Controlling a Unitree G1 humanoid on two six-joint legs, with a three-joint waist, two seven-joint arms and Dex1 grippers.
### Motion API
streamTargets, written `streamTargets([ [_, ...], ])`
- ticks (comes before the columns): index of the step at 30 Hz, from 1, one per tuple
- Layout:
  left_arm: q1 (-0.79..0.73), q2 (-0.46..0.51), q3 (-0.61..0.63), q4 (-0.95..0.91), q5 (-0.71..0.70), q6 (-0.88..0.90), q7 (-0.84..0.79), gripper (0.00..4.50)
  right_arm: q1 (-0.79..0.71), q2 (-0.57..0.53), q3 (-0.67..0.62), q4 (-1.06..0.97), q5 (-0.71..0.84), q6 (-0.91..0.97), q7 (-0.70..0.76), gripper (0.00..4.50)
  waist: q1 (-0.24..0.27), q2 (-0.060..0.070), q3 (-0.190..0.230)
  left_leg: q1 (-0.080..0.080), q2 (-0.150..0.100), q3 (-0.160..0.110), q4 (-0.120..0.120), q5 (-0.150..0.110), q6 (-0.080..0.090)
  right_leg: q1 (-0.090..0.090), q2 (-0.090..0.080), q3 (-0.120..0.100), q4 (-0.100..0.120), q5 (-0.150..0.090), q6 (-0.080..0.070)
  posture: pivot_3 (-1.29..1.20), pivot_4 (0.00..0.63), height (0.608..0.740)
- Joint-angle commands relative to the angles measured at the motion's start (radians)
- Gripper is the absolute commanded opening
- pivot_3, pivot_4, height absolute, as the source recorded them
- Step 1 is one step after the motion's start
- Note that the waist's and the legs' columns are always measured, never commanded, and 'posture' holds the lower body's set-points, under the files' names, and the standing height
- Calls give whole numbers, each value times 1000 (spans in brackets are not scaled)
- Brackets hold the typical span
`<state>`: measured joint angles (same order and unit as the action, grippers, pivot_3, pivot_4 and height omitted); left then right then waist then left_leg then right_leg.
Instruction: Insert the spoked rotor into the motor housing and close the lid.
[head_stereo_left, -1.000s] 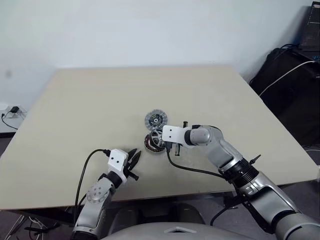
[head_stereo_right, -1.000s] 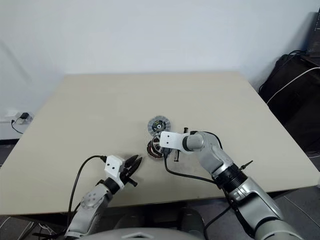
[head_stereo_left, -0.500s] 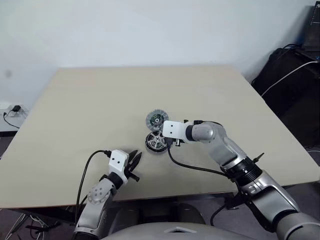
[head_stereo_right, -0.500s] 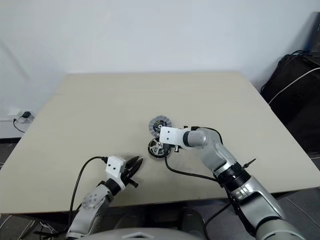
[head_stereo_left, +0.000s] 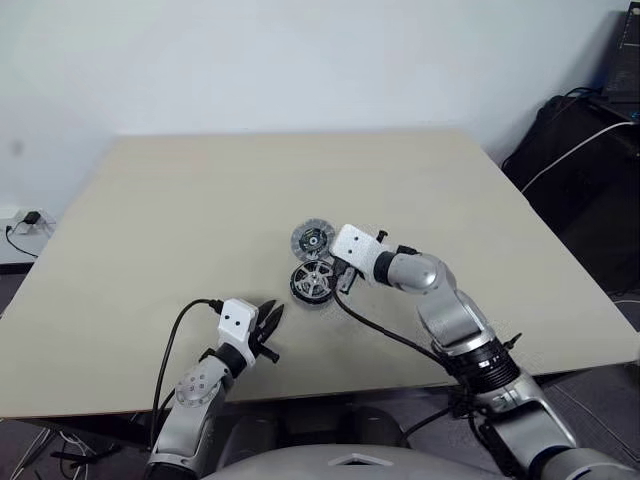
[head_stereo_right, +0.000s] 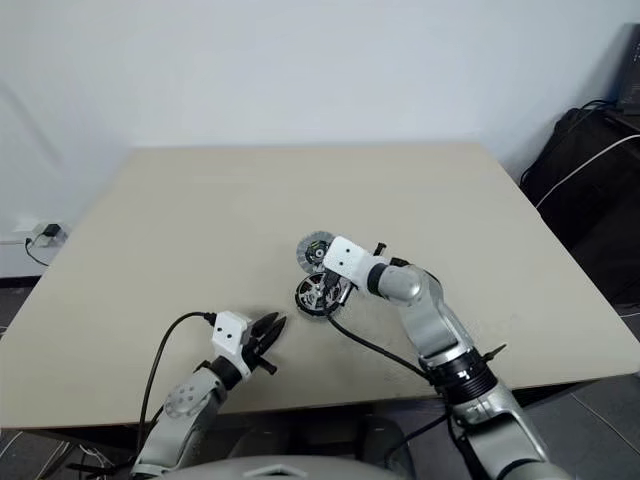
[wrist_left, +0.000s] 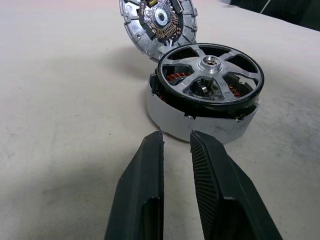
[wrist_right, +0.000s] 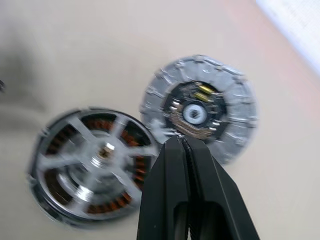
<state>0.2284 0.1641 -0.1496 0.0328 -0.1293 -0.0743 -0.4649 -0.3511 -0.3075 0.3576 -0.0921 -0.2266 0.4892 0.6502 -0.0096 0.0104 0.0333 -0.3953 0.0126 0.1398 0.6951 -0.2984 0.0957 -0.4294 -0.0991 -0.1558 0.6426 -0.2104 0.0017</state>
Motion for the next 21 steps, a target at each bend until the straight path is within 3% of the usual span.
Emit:
streamTargets([
  [1, -13, 2, -5, -39, -9, -9, -12, 911, -3, 23, 3, -1, 5, 4, -34, 52, 0, 0, 0, 0, 0, 0, 0, 0, 0, 0, 0, 0, 0, 0, 0, 0, 0, 740],
  [21, -12, -2, 5, -19, -5, -18, -13, 911, 2, -9, 75, 43, 1, 38, -11, 52, 0, 1, 1, 0, 0, 0, 0, 0, 0, 0, 0, 0, 0, 0, 0, 0, 0, 740],
])
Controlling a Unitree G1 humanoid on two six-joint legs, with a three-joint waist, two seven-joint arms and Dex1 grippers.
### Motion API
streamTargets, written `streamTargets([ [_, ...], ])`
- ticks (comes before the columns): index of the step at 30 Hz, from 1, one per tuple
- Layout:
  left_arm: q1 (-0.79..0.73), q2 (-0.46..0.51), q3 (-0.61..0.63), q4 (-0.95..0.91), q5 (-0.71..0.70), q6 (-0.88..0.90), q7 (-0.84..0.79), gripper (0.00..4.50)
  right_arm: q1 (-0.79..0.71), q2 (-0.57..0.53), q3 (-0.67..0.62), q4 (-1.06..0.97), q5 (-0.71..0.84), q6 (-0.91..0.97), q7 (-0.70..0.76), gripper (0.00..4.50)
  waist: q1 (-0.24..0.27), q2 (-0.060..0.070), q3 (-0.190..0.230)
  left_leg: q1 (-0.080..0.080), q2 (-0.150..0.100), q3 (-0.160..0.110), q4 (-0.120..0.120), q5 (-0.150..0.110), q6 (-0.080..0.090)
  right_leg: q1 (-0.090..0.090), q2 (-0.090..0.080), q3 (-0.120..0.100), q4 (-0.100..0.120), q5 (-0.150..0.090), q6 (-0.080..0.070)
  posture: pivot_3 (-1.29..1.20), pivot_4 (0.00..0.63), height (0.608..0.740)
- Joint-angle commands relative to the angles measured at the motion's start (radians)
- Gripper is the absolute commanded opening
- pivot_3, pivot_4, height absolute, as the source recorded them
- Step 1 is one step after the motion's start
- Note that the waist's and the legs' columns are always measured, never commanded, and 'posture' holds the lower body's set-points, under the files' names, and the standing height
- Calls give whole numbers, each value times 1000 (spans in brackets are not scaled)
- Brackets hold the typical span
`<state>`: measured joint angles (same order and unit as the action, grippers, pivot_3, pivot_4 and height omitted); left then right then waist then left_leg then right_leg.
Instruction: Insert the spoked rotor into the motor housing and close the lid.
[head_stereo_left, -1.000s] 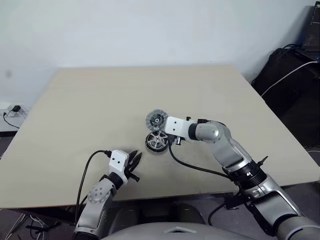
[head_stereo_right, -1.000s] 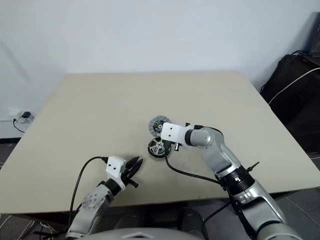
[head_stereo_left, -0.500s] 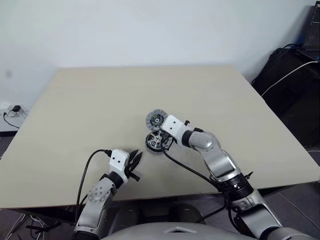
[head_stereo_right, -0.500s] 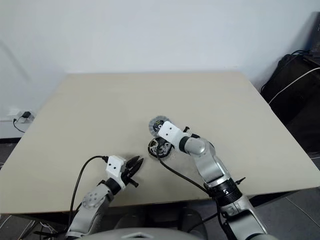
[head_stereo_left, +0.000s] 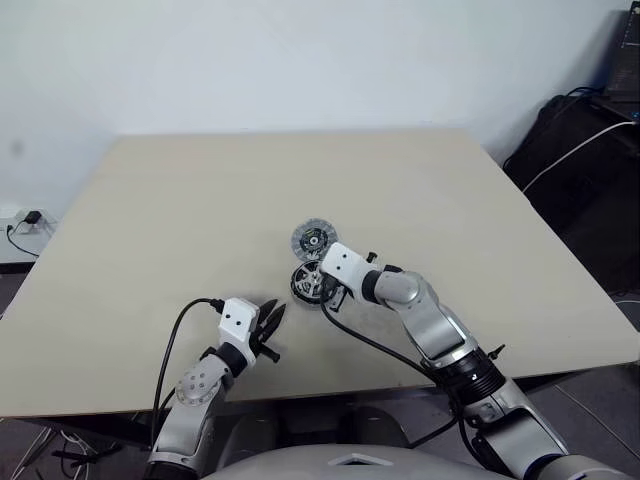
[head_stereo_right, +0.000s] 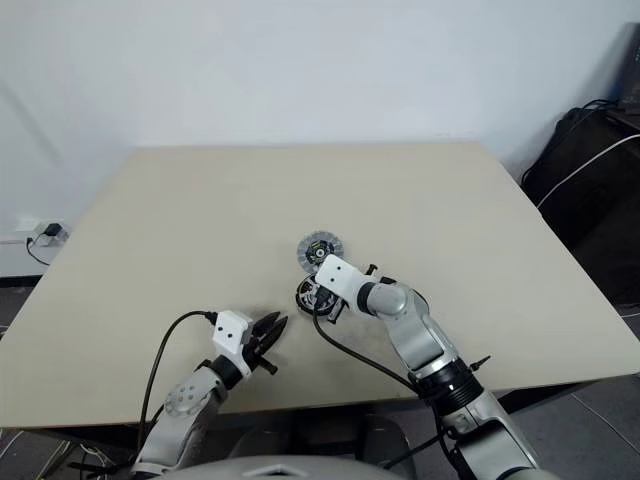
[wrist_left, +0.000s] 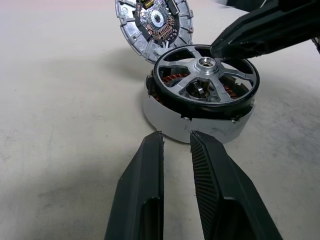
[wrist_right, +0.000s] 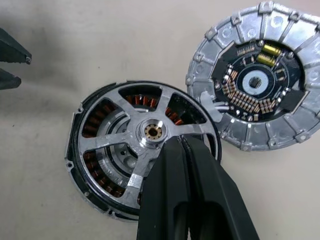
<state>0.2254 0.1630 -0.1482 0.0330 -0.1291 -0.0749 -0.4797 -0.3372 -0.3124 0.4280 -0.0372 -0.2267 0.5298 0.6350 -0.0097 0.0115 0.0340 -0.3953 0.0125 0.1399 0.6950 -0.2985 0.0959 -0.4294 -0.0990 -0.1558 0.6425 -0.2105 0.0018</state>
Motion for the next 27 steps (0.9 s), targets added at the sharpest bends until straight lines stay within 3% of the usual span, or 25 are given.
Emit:
streamTargets([
  [1, -10, -1, 3, -19, -5, -17, 2, 911, -12, -4, 6, -13, 2, -1, 7, 52, 0, 0, 0, 0, 0, 0, 0, 0, 0, 0, 0, 0, 0, 0, 0, 0, 0, 740],
  [27, -10, -5, 4, -23, -7, 0, 14, 911, -47, 58, 22, -15, 26, -20, 10, 52, -1, 1, 0, 0, 1, 0, 0, 0, 0, 0, 1, 0, 0, 0, 0, 0, 0, 740],
])
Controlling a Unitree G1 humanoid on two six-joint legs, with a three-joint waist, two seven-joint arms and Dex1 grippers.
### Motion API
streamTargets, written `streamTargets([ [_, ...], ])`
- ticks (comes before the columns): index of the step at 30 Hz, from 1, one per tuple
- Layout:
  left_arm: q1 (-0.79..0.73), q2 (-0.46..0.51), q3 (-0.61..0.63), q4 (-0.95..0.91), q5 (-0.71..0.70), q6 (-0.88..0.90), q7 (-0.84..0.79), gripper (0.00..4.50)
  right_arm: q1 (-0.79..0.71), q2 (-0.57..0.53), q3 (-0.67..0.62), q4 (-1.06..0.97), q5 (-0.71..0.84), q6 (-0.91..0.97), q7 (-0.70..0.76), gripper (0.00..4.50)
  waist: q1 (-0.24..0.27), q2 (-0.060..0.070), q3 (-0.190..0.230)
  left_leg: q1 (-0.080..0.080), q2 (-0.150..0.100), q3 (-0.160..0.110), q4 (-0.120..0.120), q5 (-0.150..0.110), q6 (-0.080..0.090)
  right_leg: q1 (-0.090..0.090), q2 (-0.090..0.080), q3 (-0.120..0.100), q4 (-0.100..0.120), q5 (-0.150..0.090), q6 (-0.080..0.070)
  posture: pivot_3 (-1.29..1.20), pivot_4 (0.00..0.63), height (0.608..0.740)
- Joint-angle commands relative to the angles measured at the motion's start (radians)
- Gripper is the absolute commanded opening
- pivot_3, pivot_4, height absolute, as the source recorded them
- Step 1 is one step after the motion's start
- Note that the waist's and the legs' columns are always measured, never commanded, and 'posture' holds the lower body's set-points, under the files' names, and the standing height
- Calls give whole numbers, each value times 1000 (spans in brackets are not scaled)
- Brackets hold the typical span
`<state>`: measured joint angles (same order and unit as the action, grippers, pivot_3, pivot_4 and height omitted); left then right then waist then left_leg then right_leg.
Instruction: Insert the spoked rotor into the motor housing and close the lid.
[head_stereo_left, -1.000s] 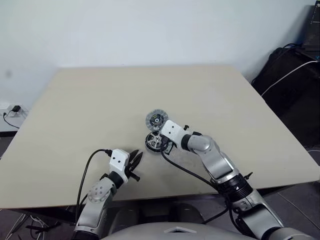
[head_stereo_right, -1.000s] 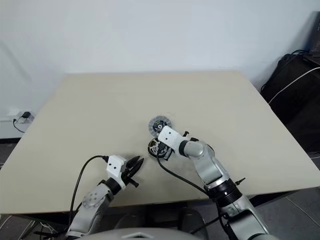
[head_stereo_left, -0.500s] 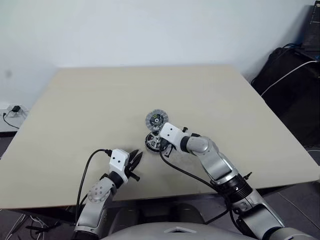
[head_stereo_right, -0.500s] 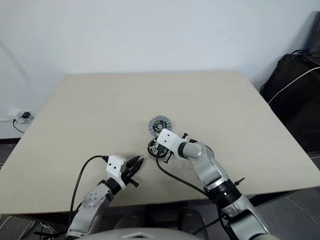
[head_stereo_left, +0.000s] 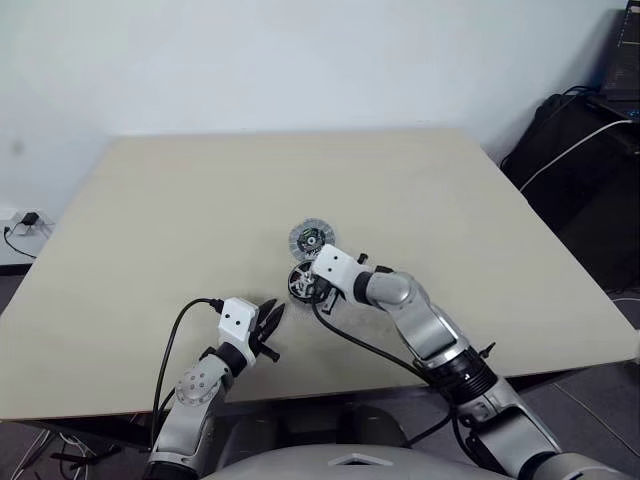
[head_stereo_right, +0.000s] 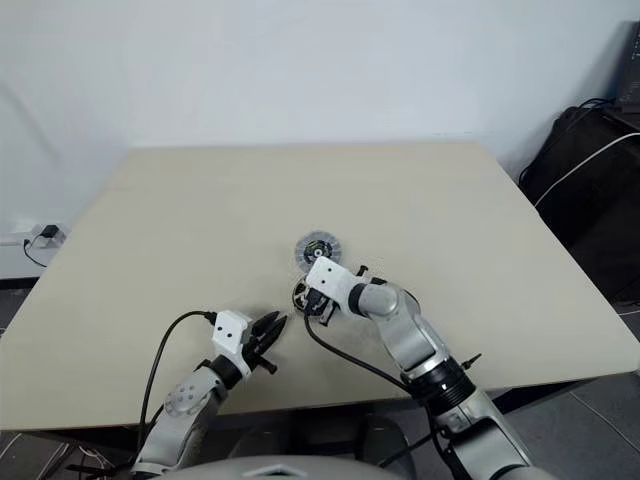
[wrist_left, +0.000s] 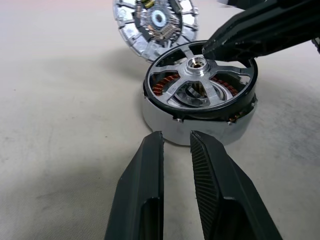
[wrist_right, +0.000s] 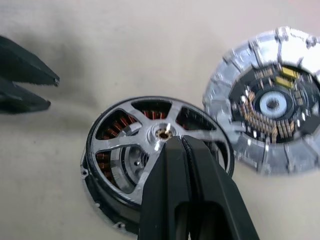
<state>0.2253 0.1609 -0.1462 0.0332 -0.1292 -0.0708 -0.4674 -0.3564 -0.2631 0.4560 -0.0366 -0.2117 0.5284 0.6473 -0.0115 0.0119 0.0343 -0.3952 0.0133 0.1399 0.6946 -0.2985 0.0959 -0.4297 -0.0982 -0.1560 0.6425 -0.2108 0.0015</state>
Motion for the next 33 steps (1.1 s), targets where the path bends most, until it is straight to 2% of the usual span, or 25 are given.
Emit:
streamTargets([
  [1, -11, -3, 2, -22, -8, -5, 1, 911, -28, 9, -5, -13, 10, -20, -3, 52, 1, 0, 0, 0, 0, 0, 0, 0, 0, 0, 0, 0, 0, 0, 0, 0, 0, 740],
  [10, -15, -4, 2, -8, -7, -12, 0, 911, -25, -22, -26, -31, 12, -19, -12, 52, 2, 0, 0, 0, 0, 0, 0, 0, 0, 0, 0, 0, 0, 0, 0, 0, 0, 740],
  [19, -5, -2, -3, -47, -7, 8, 9, 911, 5, -156, -21, -148, 56, 21, 108, 52, 2, 1, 1, 0, 0, 0, 0, -1, 2, 0, 0, 0, -1, 0, 0, 0, 0, 740],
  [22, -3, -1, -3, -51, -8, 13, 9, 911, 16, -164, -14, -157, 62, 29, 115, 591, 2, 1, 1, 0, 0, 0, 0, -3, 5, 0, 0, -1, -1, 0, 0, 0, 0, 740],
  [26, -7, -2, -3, -46, -9, 13, 6, 911, 12, -158, -4, -145, 35, 22, 80, 1877, 3, 1, 1, 0, 0, 0, 0, -3, 5, 0, -1, -1, -1, 0, 0, 0, 0, 740],
  [33, -13, -2, 2, -17, -9, -3, 1, 911, -21, -172, -8, -109, 32, 0, 87, 1877, 4, 0, 1, 0, 0, 0, 0, -2, 3, 0, -1, -1, -2, 0, 0, 0, 0, 740],
])
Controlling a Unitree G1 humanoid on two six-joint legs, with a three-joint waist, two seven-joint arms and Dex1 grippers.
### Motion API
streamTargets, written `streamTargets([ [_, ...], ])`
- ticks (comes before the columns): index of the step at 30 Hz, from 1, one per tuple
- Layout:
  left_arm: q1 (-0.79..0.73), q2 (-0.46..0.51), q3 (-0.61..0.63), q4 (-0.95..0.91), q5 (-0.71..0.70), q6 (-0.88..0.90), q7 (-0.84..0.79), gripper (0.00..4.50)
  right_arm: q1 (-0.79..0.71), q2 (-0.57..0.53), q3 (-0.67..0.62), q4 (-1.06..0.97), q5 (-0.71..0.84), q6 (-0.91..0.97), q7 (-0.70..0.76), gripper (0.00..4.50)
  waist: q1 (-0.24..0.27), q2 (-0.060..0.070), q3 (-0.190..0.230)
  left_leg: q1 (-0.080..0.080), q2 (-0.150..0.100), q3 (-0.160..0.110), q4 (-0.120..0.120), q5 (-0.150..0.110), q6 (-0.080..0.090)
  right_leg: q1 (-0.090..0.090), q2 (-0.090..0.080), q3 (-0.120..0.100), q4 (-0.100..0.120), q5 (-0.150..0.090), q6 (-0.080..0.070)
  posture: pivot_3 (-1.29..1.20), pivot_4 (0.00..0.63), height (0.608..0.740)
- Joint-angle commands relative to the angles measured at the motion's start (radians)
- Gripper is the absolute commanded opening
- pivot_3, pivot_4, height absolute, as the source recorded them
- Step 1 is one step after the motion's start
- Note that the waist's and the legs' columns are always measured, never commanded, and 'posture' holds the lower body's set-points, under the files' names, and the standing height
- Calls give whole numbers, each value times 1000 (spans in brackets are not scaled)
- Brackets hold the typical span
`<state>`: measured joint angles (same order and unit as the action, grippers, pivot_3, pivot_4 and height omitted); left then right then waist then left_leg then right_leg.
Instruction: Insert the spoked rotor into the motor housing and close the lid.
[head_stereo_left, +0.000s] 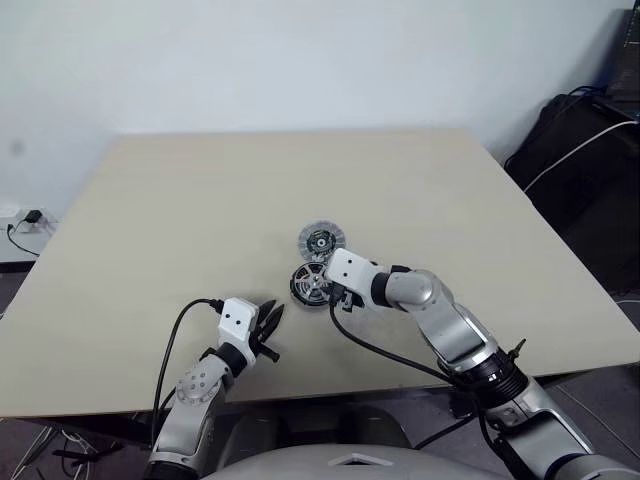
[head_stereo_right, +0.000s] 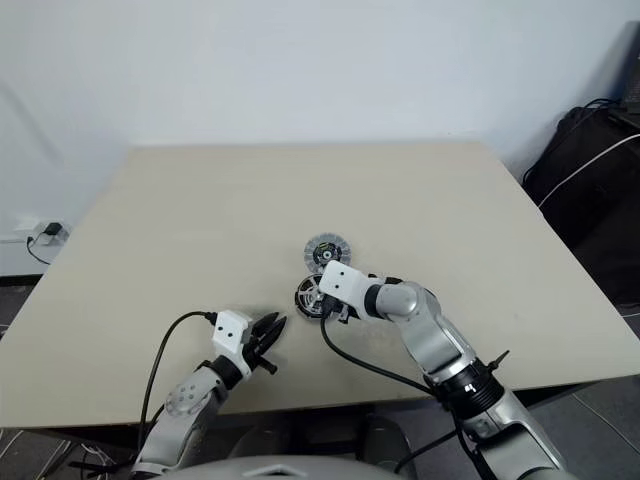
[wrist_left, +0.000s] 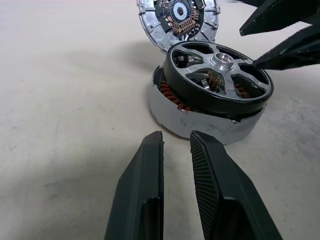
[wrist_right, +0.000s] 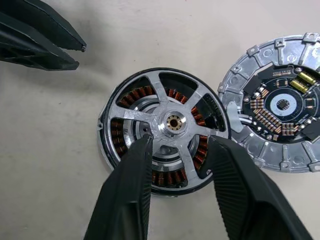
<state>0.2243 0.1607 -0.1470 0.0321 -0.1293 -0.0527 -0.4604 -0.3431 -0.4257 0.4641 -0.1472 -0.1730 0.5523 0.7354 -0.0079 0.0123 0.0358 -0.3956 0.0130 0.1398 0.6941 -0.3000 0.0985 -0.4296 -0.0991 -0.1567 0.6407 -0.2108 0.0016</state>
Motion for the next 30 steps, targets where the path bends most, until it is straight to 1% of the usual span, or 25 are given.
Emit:
streamTargets([
  [1, -12, -2, 2, -14, -9, -23, -6, 911, -39, -13, -16, 10, -8, -29, 0, 1877, 0, 0, 0, 0, 0, 0, 0, 0, 0, 0, 0, 0, 0, 0, 0, 0, 0, 740],
  [12, -13, -6, 6, 18, -9, -50, -6, 911, -65, -48, 21, 76, -27, -80, 51, 1877, 0, 0, 0, 0, 0, 0, 0, 0, 0, 0, 0, 0, 0, 0, 0, 0, 0, 740],
  [24, -9, -12, 4, 16, -11, -50, -1, 911, -86, -31, 43, 125, -40, -106, 74, 1877, 0, 0, 0, 0, 0, 0, 0, 0, 0, 0, 0, 0, 0, 0, 0, 0, 0, 740],
  [27, -10, -14, 5, 17, -11, -50, 1, 911, -97, -15, 33, 154, -36, -103, 65, 1290, 0, 0, 0, 0, 0, 0, 0, 0, 0, 0, 0, 0, 0, 0, 0, 0, 0, 740],
  [30, -9, -14, 6, 18, -10, -51, 2, 911, -106, -4, 21, 179, -34, -101, 55, 262, 0, 0, 0, 0, 0, 0, 0, 0, 0, 0, 0, 0, 0, 0, 0, 0, 0, 740],
])
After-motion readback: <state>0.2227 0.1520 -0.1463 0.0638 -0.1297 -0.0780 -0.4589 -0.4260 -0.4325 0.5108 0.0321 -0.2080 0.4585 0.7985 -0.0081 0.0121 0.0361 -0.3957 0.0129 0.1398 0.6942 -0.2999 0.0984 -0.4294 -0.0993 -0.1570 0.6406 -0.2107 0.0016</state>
